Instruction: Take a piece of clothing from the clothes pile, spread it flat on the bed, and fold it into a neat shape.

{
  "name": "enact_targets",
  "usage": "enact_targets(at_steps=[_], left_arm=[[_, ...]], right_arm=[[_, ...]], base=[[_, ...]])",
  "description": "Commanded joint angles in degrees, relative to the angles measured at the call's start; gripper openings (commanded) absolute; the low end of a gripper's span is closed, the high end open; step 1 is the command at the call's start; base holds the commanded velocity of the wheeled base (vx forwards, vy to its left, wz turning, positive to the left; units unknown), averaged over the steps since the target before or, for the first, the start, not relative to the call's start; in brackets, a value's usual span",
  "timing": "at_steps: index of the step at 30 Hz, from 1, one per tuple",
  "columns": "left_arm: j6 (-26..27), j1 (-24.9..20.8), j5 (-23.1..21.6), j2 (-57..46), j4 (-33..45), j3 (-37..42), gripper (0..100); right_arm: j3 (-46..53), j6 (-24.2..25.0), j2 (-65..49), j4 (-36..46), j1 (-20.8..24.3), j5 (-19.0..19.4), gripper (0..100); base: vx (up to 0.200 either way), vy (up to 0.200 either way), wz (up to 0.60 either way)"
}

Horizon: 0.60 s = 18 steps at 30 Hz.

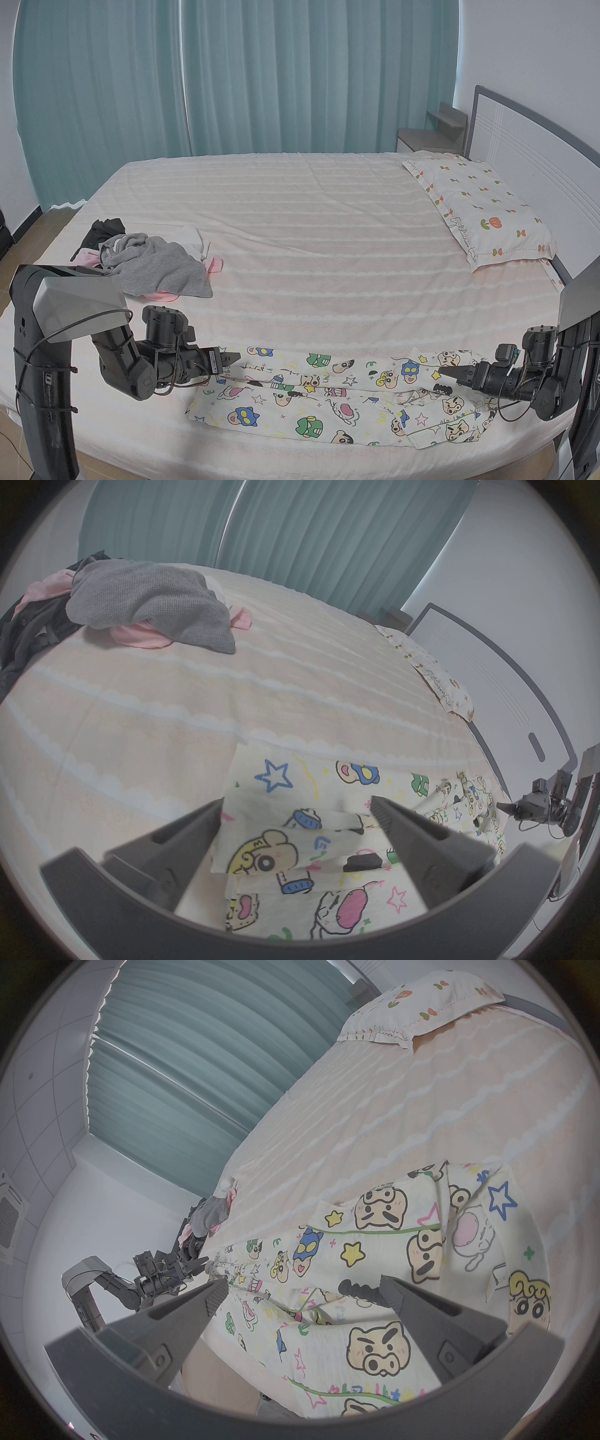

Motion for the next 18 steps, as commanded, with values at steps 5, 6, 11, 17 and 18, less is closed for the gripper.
enact_targets(at_steps=[5,6,11,17,18], left_arm=[[-0.1,0.8,0.5,0.0,-2.3,1.6,0],[-0.2,0.8,0.7,-0.6,-3.5,1.9,0],[-0.2,0.7,0.8,-2.0,-5.7,2.6,0],[-0.2,0.4,0.7,-4.0,-7.1,2.4,0],[0.0,0.4,0.7,-3.6,-9.0,2.0,0]], right_arm=[[0.1,0.0,0.3,-1.0,0.0,0.0,100],[0.1,0.0,0.3,-1.0,0.0,0.0,100],[0.1,-0.1,0.3,-1.0,0.0,0.0,100],[0.0,-0.1,0.9,-1.0,0.0,0.0,100],[-0.1,-0.1,1.0,-1.0,0.1,0.0,100]], base=[[0.000,0.000,0.00],[0.000,0.000,0.00],[0.000,0.000,0.00],[0.000,0.000,0.00],[0.000,0.000,0.00]])
